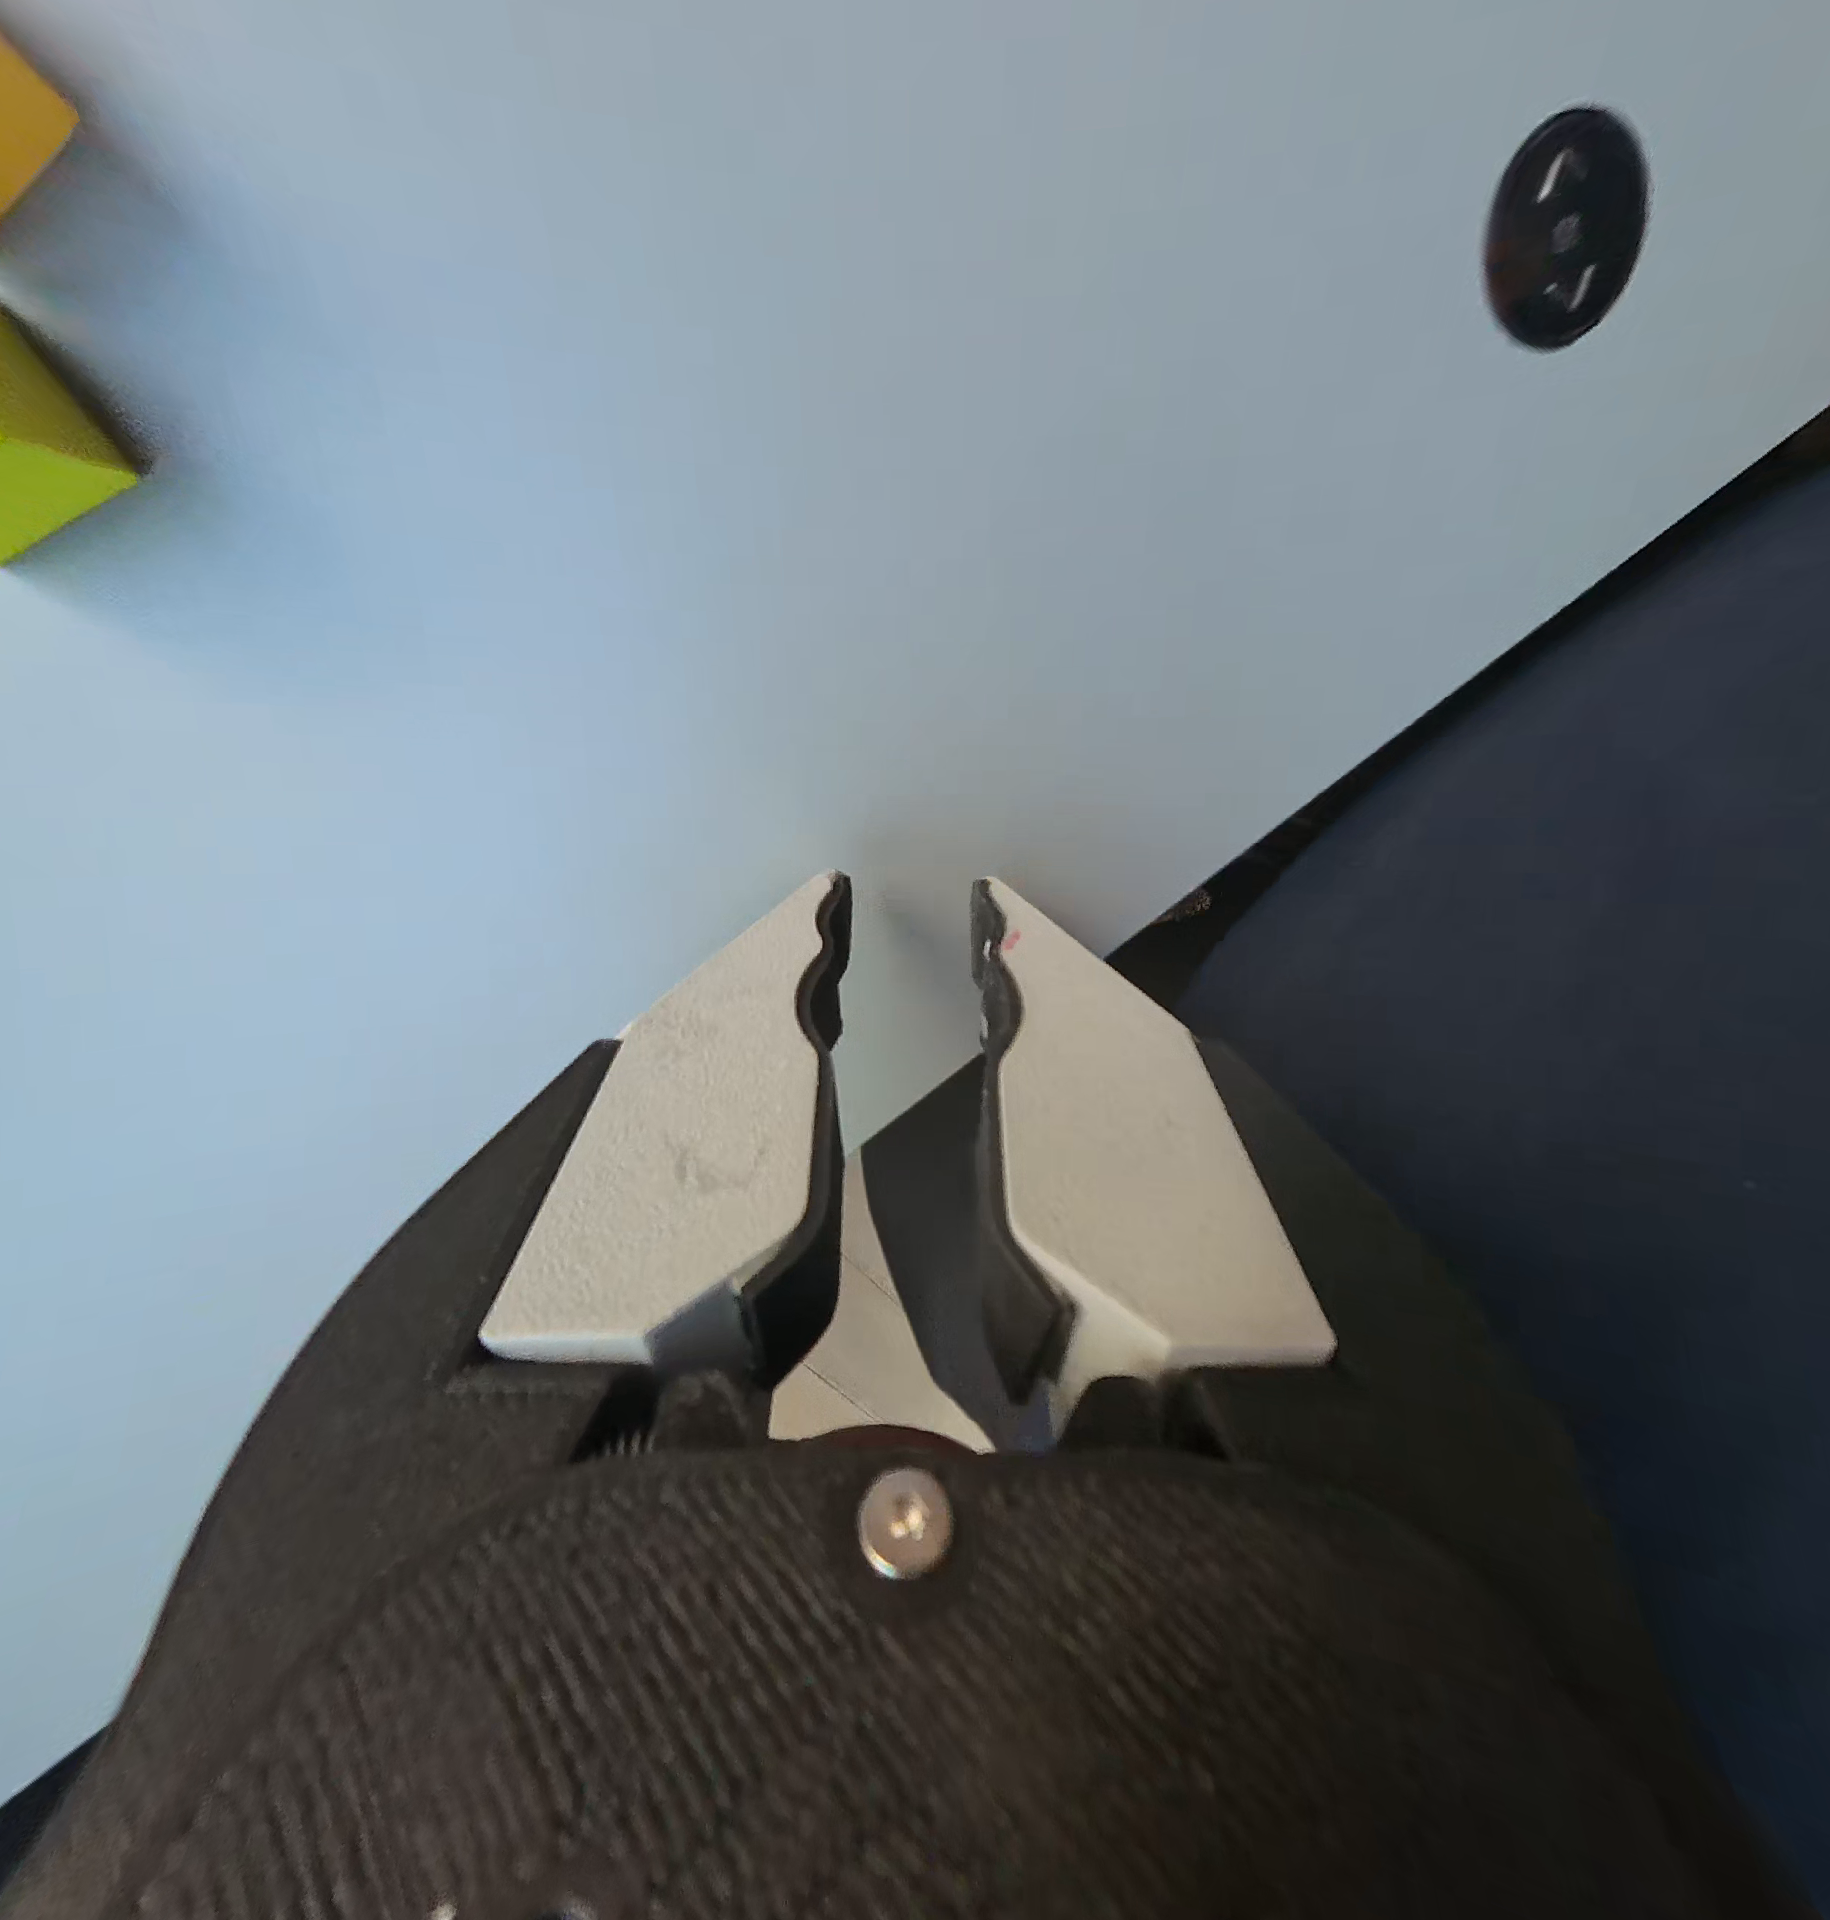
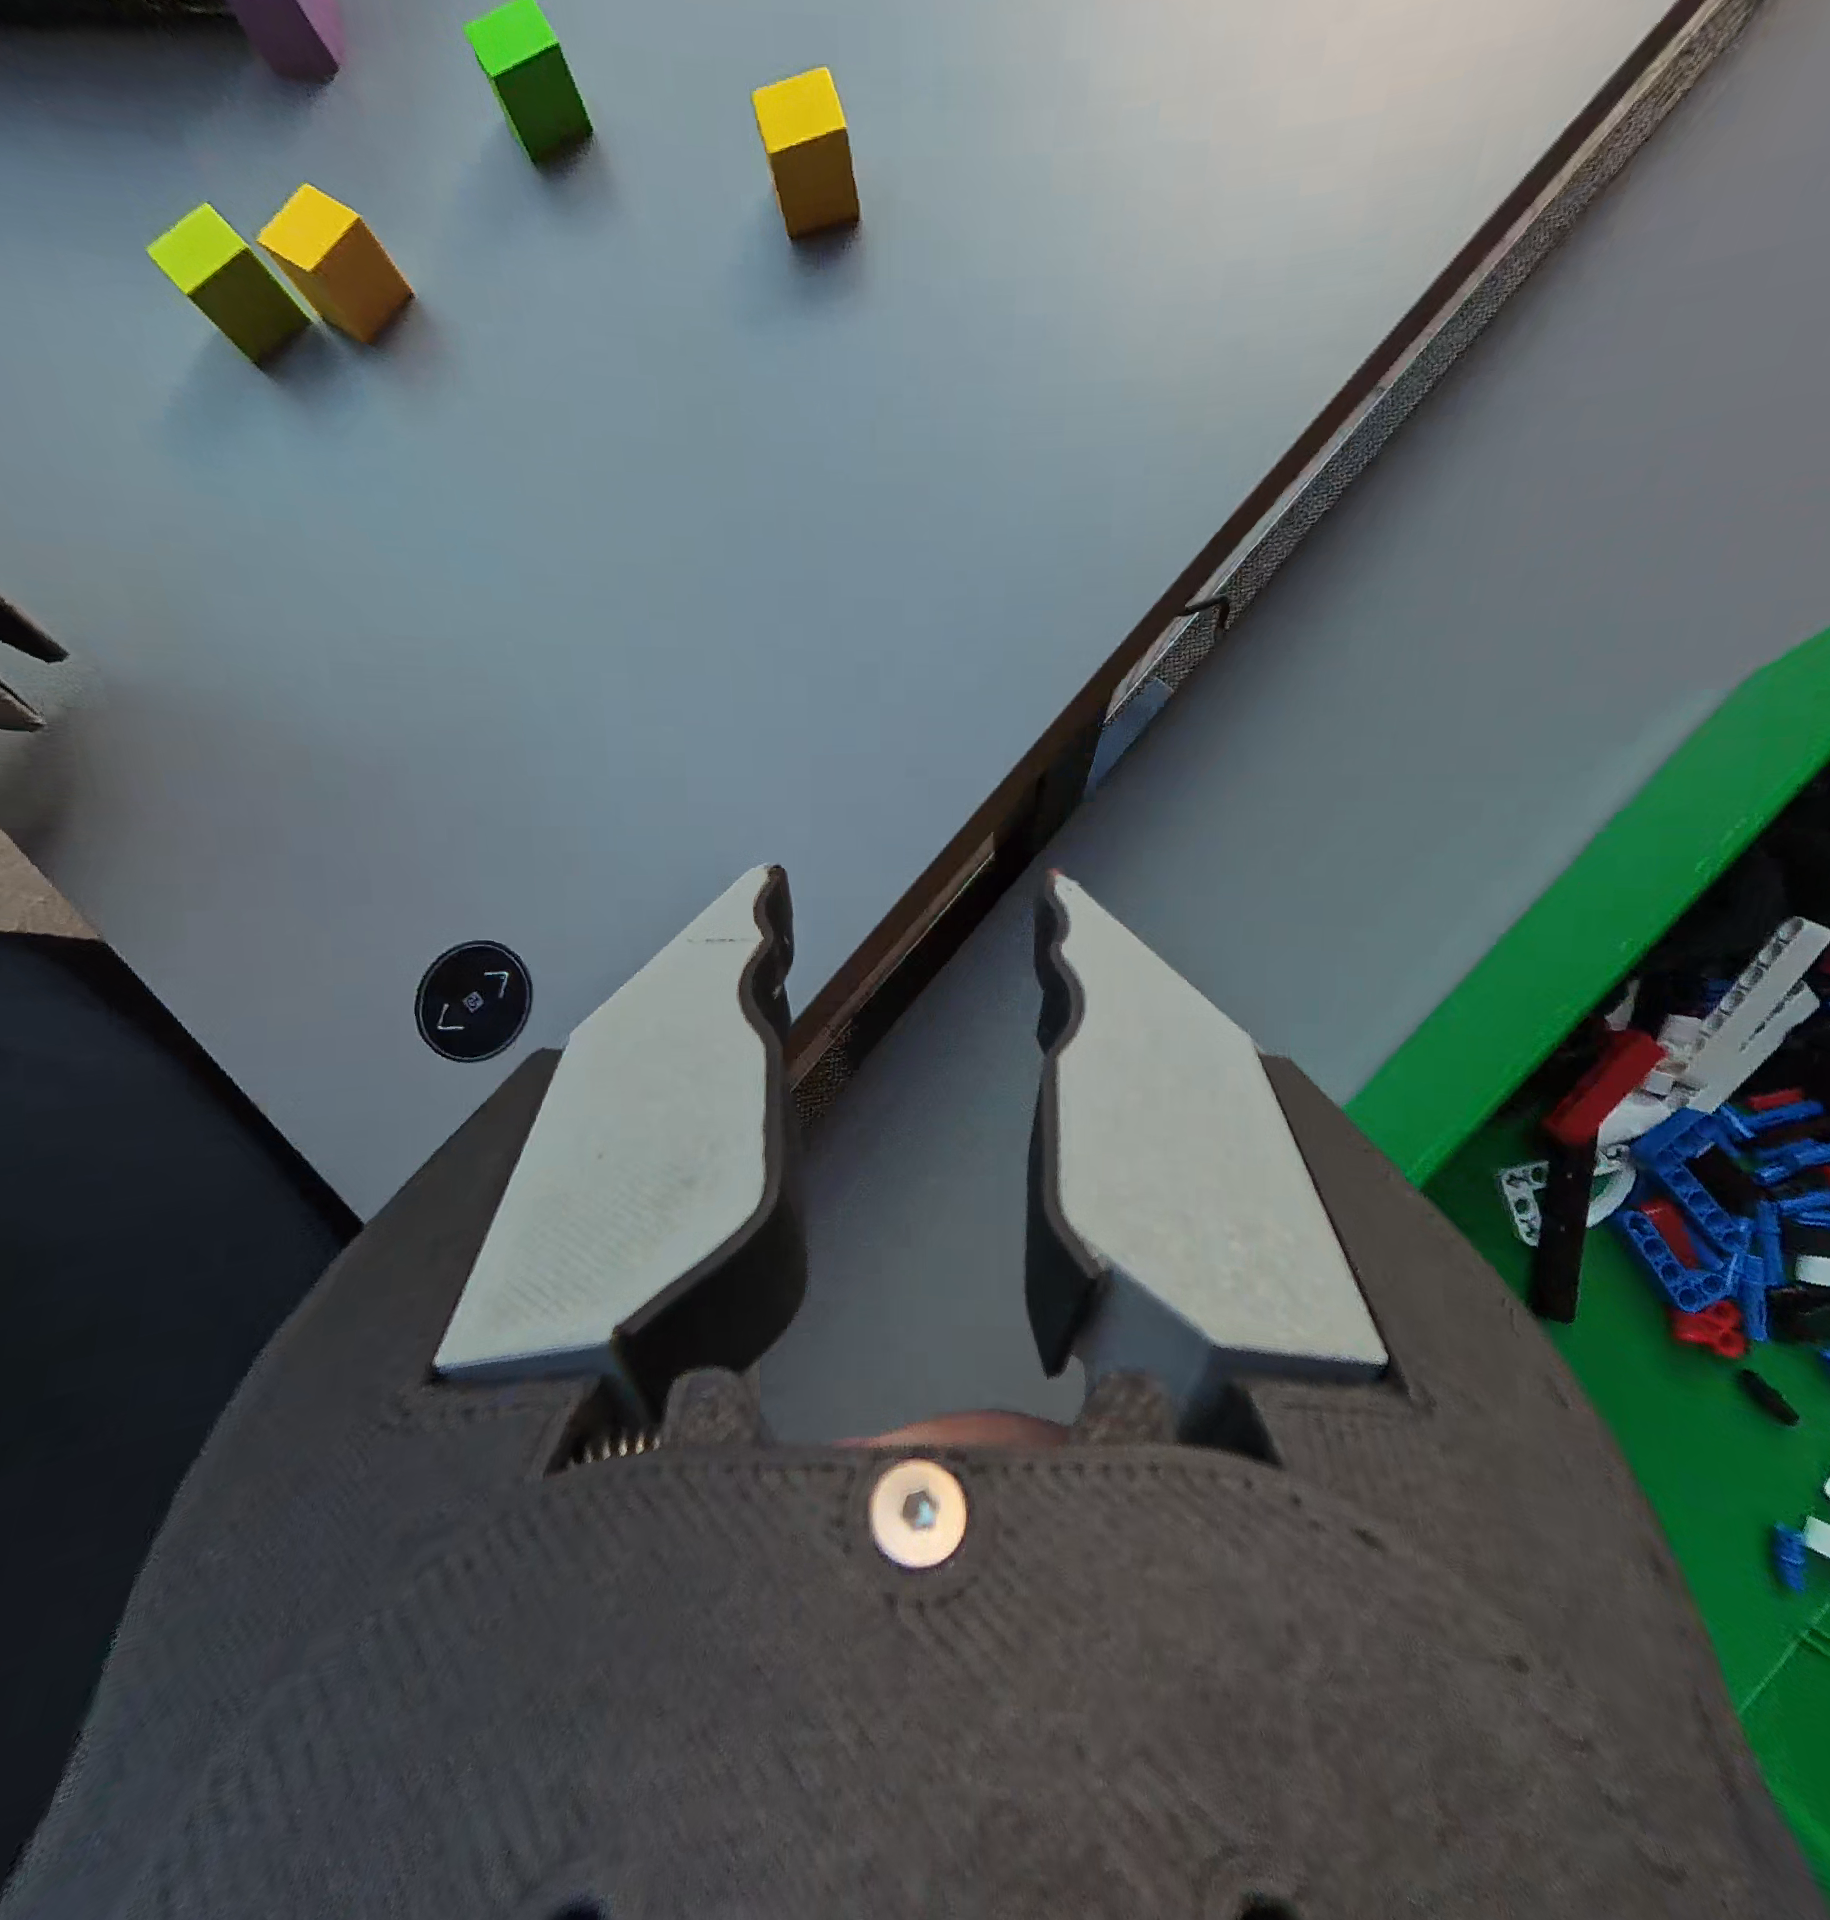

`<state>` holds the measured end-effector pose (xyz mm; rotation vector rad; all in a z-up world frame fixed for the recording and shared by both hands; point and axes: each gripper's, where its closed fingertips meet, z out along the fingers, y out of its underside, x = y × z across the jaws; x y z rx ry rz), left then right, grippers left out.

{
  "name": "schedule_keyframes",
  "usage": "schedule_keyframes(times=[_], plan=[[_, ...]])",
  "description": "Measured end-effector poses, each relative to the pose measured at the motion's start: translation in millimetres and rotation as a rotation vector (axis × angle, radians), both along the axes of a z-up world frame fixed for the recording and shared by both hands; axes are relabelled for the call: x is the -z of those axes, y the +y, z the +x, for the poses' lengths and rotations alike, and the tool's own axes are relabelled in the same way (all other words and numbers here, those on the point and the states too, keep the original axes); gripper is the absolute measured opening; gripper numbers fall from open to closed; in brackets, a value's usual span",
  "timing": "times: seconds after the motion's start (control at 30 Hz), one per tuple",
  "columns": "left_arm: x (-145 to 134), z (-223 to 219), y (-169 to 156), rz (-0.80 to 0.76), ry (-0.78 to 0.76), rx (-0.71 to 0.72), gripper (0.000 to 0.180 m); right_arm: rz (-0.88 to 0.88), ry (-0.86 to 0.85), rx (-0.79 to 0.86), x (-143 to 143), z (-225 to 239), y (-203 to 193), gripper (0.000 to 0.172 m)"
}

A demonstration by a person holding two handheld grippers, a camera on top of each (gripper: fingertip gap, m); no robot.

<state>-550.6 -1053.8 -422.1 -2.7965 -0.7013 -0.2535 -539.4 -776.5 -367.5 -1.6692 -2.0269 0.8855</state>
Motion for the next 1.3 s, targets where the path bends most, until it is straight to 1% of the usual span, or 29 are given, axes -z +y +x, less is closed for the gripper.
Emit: schedule_keyframes(times=[0.03,0.13,0.17,0.2,0.23,0.3,0.4,0.5,0.6,0.67,0.73,0.77,0.83,0.9,0.97,1.13,1.3], plan=[[-2.5,1.3,4.7,0.003,0.006,0.000,0.021,-0.013,0.001,0.000,0.1,1.0,6.1,0.043],[-3.5,4.3,11.7,-0.012,0.016,0.018,0.021,-0.019,0.014,-0.005,-3.5,1.2,21.0,0.027],[-2.7,5.0,12.5,-0.018,0.015,0.022,0.021,-0.018,0.019,-0.003,-5.3,0.7,24.7,0.018],[-2.2,5.4,13.5,-0.020,0.013,0.023,0.021,-0.020,0.022,-0.001,-7.2,0.3,27.2,0.004],[-1.8,5.5,14.6,-0.019,0.010,0.023,0.021,-0.027,0.027,-0.002,-9.1,-0.2,27.8,0.000],[-1.2,5.2,16.6,-0.010,0.007,0.027,0.021,-0.045,0.010,-0.009,-8.8,0.0,25.0,0.000],[1.6,4.1,16.3,0.003,0.006,0.047,0.021,-0.023,0.006,0.000,-10.1,0.0,20.3,0.000],[3.2,1.0,13.6,0.024,0.007,0.062,0.021,-0.025,-0.001,0.013,-13.4,0.0,7.8,0.001],[7.9,0.4,7.5,0.047,-0.016,0.066,0.021,-0.066,-0.044,-0.025,-12.5,-0.3,-16.9,0.009],[8.9,-1.4,4.9,0.083,-0.017,0.074,0.015,-0.074,-0.066,-0.045,-13.3,-2.3,-32.2,0.015],[9.2,-1.9,1.9,0.098,-0.032,0.095,0.012,-0.067,-0.074,-0.054,-15.6,-4.9,-45.8,0.018],[9.2,-2.6,0.7,0.103,-0.034,0.110,0.012,-0.064,-0.076,-0.058,-16.9,-5.9,-52.6,0.016],[9.8,-5.0,-1.3,0.113,-0.025,0.139,0.009,-0.072,-0.074,-0.076,-19.2,-6.1,-68.3,0.001],[10.2,-6.2,-2.1,0.123,-0.018,0.161,0.007,-0.085,-0.088,-0.084,-18.2,-5.3,-82.2,0.001],[9.7,-7.2,-2.9,0.124,-0.005,0.178,0.010,-0.097,-0.106,-0.088,-16.5,-3.6,-93.8,0.001],[8.2,-19.6,-5.3,0.110,0.100,0.202,0.032,-0.095,-0.105,-0.097,-16.4,-1.9,-109.4,0.004],[9.7,-27.6,-8.7,0.083,0.133,0.216,0.033,-0.091,-0.102,-0.104,-16.0,-2.0,-110.1,0.004]])
